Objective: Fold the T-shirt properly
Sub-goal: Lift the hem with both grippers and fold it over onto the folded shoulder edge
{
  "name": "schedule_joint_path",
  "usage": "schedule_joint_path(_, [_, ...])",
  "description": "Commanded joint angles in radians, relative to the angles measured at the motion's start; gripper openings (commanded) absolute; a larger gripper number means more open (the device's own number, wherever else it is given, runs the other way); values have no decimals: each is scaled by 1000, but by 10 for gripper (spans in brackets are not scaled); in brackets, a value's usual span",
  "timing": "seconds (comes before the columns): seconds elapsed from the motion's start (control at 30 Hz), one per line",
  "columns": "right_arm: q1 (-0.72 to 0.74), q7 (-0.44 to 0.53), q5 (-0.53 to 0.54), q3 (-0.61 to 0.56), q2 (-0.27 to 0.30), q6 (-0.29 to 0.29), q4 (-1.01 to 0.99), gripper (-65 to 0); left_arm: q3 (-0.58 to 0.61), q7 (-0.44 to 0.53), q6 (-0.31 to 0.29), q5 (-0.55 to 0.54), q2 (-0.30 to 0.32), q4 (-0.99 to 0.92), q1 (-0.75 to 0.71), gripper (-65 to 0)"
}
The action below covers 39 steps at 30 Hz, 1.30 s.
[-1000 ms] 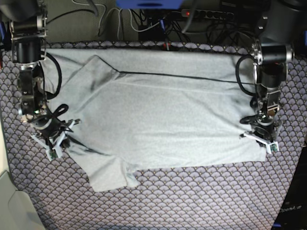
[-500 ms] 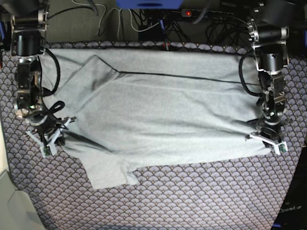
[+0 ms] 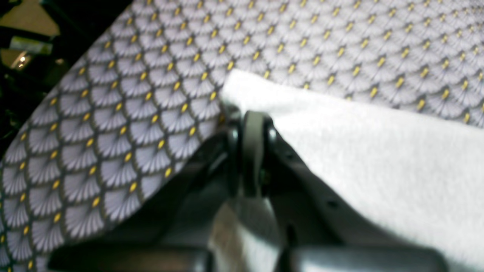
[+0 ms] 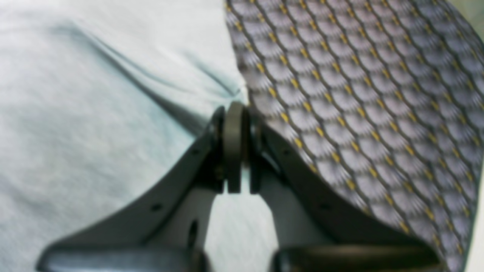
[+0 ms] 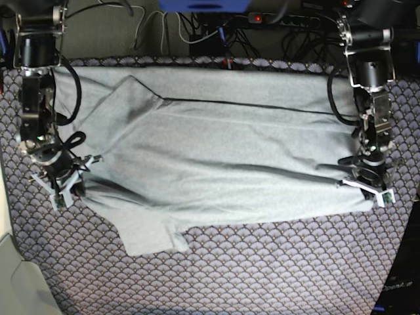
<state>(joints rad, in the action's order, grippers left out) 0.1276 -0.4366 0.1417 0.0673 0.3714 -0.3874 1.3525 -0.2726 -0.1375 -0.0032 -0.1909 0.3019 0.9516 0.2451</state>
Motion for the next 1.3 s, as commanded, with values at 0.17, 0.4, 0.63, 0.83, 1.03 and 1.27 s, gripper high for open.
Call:
schedule_joint_path(0.17, [-65, 29, 8, 30, 18, 5, 132, -650, -4, 29, 4, -2, 3, 137, -63, -645])
schedule_joint_path(0.4, [-184, 29, 9, 111, 1, 5, 244, -650, -7, -70, 6, -9, -8, 286, -166, -645])
schedule_joint_path(0.63, [-325, 29, 9, 165, -13, 5, 382, -650, -110, -81, 1, -98, -31, 401, -283, -645])
schedule_joint_path(0.83, [-441, 37, 11, 190, -13, 5, 447, -650, -115, -81, 1, -101, -28, 478, -385, -645])
schedule_joint_path(1.03, [-495, 38, 11, 230, -13, -9, 447, -650, -167, -81, 1, -101, -31, 542, -433, -645])
schedule_joint_path(1.27, [-497, 29, 11, 345, -56, -169, 445, -650, -167, -81, 1, -101, -33, 557, -496, -645])
